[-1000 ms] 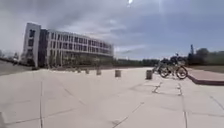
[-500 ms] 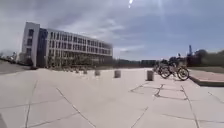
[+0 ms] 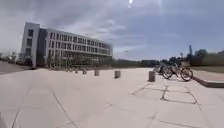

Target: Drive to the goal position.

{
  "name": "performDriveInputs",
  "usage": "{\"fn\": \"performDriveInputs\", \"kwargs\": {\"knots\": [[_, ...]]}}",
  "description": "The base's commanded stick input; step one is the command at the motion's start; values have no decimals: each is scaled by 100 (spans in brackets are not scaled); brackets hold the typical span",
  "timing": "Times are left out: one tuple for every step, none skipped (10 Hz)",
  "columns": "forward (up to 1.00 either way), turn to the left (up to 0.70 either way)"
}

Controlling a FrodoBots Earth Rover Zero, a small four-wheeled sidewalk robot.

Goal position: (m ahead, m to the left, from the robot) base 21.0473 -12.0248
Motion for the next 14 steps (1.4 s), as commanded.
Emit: {"fn": "performDriveInputs", "kwargs": {"knots": [[50,0],[50,0],[50,0],[50,0],[50,0],[50,0],[50,0],[50,0],[50,0],[50,0],[50,0],[50,0],[50,0],[50,0]]}}
